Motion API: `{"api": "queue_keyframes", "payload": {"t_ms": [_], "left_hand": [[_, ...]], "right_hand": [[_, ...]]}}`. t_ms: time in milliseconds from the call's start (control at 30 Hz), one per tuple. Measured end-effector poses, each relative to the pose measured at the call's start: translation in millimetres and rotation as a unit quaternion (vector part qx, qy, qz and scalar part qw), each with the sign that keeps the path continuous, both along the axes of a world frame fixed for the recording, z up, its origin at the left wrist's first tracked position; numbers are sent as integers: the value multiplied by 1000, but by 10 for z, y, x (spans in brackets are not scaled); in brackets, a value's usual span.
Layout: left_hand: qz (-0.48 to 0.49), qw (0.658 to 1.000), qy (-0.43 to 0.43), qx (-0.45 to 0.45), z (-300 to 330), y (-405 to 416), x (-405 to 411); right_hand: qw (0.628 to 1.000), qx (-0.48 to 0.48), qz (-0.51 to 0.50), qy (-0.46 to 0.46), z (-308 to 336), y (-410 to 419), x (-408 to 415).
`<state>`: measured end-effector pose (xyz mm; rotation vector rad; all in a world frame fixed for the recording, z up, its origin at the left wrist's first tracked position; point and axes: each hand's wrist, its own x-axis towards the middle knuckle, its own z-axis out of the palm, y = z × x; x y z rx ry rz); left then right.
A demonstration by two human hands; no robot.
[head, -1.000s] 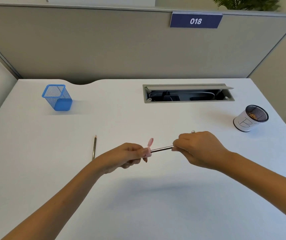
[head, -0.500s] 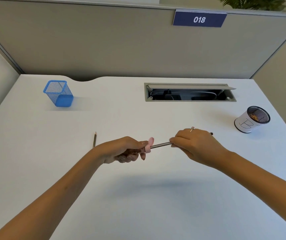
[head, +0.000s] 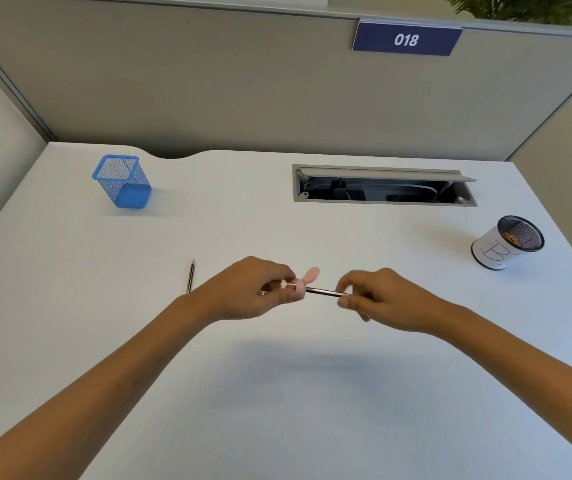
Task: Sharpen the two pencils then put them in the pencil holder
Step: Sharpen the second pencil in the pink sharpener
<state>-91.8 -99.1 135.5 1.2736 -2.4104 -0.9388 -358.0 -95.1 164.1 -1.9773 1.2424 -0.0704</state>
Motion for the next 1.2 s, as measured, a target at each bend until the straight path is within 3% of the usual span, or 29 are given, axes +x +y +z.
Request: {"api": "queue_keyframes", "payload": {"t_ms": [133,233,333,400,433,500,533,567,633,700,767,833,900,967,1033,1100,1133,1200], "left_hand": [[89,970,120,191,69,20,-16],[78,926,176,326,150,19,-85],[91,876,187,434,207,15,-124],[100,885,184,416,195,29,-148],[101,913,171,355,171,47,-167],[89,982,105,126,76,102,-199],[73,995,69,-5,17,121,-204],[49,992,48,-103,-10,128,-202],[13,982,31,-184,11,87,-179],[11,988,29,-150,88,8,-148],[32,998,53,-31,184,-54,-127],[68,988,95,103,234,-110,-95],[82,965,132,210,279,-122,-92],[75,935,161,306,308,-113,-143],[84,904,190,375,347,-87,-213],[104,883,215,403,366,-66,-255],[109,891,212,386,352,-64,-268],[112,948,151,258,253,-53,-277]], "right_hand": [[984,-167,50,35,28,-20,-43],[904,-400,134,74,-19,-40,-95],[853,-497,150,59,-5,-84,-111],[862,-482,140,67,22,-82,-103],[877,-457,125,75,40,-83,-91],[928,-350,81,97,88,-103,-55],[955,-271,63,103,121,-126,-45],[976,-191,45,90,152,-145,-40],[995,-85,20,57,213,-177,-29],[998,-44,17,31,243,-194,-23],[999,-26,23,-3,261,-203,-22],[997,-66,41,-2,244,-202,-29],[980,-184,73,13,193,-195,-46],[933,-338,117,39,126,-201,-82],[889,-434,136,55,88,-230,-117],[867,-477,135,59,86,-239,-119],[867,-478,129,62,91,-238,-113],[889,-439,109,75,102,-218,-96]]}}
